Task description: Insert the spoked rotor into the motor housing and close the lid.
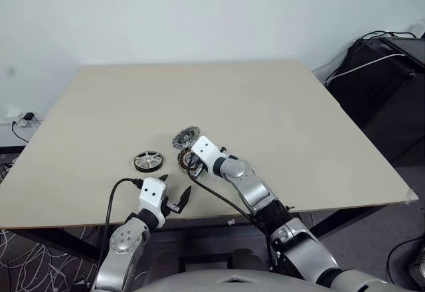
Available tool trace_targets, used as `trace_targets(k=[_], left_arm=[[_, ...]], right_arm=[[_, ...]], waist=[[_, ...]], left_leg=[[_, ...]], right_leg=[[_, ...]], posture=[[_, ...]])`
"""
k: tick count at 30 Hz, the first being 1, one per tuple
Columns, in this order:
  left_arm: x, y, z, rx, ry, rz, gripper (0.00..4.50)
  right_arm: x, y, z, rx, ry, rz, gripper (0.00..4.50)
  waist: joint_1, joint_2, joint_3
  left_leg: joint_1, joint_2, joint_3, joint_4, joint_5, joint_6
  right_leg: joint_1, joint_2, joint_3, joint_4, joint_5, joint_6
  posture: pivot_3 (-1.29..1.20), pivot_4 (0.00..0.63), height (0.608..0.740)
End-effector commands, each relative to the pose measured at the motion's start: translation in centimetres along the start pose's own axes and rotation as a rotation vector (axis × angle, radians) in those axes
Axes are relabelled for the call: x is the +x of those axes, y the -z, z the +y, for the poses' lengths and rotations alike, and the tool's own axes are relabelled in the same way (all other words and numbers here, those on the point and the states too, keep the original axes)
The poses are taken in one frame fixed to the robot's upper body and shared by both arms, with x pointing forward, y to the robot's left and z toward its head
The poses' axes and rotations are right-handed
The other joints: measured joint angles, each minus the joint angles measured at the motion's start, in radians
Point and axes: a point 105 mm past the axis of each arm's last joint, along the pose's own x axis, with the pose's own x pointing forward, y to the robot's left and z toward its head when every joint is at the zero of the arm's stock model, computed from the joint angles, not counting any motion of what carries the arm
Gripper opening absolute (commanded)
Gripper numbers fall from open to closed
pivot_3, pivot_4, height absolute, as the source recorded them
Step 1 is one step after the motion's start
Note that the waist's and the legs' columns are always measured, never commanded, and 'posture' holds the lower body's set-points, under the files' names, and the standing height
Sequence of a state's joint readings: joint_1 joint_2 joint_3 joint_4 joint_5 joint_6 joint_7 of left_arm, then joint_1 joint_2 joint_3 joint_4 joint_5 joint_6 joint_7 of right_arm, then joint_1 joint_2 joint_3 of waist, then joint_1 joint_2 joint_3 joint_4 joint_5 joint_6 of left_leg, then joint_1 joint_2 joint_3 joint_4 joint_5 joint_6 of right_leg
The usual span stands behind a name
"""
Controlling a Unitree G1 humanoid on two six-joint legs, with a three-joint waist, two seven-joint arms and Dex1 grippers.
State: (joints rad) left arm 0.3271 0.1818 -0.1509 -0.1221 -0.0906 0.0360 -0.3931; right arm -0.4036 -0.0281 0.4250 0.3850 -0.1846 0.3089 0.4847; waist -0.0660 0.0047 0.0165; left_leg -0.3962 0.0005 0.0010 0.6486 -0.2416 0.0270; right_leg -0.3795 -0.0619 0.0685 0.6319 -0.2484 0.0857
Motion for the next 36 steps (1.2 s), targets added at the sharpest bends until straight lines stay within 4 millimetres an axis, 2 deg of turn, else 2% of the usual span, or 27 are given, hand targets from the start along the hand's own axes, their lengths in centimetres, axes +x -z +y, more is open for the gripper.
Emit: trace_targets(k=[1, 22, 36], left_arm=[[0.3, -1.2, -0.2, 0.012, 0.012, -0.044, 4.50], [0.3, -1.0, -0.3, 0.001, 0.020, -0.037, 4.50], [0.3, -1.0, -0.4, 0.002, 0.024, -0.034, 4.50]], right_arm=[[-0.2, -1.5, 0.0, -0.009, -0.016, -0.042, 0.02], [0.0, -0.2, -2.9, 0.049, 0.113, -0.002, 0.02], [-1.2, 0.1, -2.7, 0.055, 0.089, -0.025, 0.02]], waist=[[0.001, 0.000, 0.000], [0.005, 0.000, 0.000], [0.001, 0.000, 0.000]], left_leg=[[0.000, 0.000, 0.000, 0.000, 0.000, -0.001], [0.000, 0.000, 0.000, 0.000, -0.002, -0.003], [0.000, 0.000, 0.000, 0.000, -0.001, -0.001]], right_leg=[[0.000, 0.000, 0.000, 0.000, 0.000, 0.000], [0.000, 0.000, 0.000, 0.000, 0.000, 0.000], [0.000, 0.000, 0.000, 0.000, 0.000, 0.000]], posture=[[0.00, 0.000, 0.740], [0.00, 0.000, 0.740], [0.00, 0.000, 0.740]])
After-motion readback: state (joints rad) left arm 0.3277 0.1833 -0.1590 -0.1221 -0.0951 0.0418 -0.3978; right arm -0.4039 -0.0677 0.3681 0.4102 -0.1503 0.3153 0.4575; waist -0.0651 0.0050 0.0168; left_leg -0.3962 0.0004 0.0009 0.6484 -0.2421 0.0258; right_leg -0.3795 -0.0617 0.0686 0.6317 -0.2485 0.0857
